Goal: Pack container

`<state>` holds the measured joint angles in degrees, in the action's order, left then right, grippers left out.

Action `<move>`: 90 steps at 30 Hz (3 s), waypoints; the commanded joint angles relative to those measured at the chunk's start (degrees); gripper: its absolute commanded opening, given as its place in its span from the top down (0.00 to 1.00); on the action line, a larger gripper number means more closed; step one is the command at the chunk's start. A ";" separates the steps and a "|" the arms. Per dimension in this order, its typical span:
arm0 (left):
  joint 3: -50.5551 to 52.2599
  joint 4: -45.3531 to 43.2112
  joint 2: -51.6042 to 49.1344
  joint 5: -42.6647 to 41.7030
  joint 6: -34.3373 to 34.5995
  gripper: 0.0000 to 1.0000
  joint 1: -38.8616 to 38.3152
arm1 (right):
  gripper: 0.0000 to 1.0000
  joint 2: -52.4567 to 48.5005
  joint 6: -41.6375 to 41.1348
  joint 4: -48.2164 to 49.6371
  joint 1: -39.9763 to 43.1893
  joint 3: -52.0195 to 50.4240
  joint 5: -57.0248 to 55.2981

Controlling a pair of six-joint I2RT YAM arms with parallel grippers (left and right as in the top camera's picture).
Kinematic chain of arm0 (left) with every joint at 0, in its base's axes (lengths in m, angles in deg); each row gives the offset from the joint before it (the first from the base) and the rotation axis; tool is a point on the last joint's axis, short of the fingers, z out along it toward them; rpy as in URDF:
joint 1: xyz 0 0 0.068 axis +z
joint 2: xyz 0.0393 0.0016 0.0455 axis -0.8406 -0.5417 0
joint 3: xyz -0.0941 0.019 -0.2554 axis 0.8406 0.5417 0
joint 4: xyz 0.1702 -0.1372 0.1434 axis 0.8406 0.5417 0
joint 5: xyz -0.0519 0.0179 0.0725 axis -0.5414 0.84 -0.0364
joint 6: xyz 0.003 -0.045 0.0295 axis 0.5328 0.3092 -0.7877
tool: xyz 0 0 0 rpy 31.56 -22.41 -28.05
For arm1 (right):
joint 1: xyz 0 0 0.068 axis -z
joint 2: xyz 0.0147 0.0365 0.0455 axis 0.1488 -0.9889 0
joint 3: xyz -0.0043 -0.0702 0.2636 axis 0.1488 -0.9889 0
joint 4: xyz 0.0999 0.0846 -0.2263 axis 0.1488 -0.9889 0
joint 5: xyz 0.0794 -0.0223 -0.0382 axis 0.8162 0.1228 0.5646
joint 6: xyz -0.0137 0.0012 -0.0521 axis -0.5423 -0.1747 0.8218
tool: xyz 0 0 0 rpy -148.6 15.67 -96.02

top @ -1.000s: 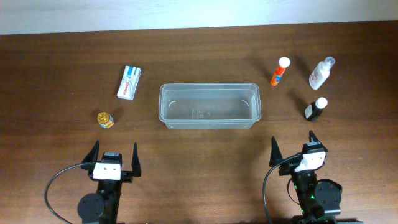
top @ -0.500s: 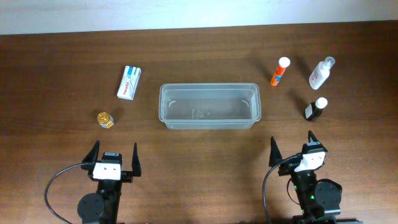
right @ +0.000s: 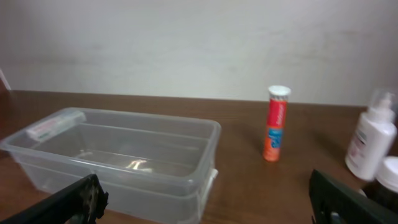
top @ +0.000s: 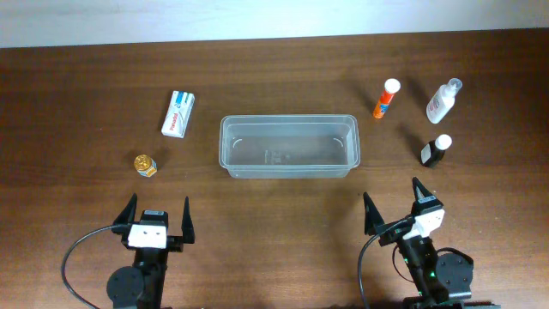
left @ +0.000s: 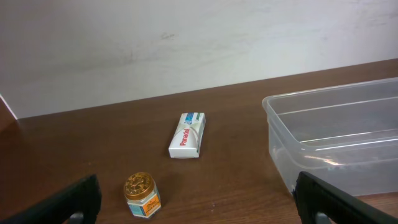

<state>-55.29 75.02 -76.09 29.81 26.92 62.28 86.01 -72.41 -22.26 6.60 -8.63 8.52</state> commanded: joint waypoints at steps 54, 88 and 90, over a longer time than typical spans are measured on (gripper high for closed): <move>0.37 0.07 0.44 0.26 -0.92 0.01 0.39 | 0.02 -66.14 7.13 -57.33 3.26 73.88 -18.99; 0.37 0.07 0.44 0.26 -0.92 0.01 0.39 | 0.02 -83.01 6.67 -53.64 22.62 73.88 2.08; 0.37 0.07 0.44 0.26 -0.92 0.01 0.39 | 0.02 -83.27 6.67 -53.48 22.64 73.88 1.90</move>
<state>-55.27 75.04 -76.04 29.81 26.92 62.28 3.06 -65.79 -76.05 28.83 64.17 9.83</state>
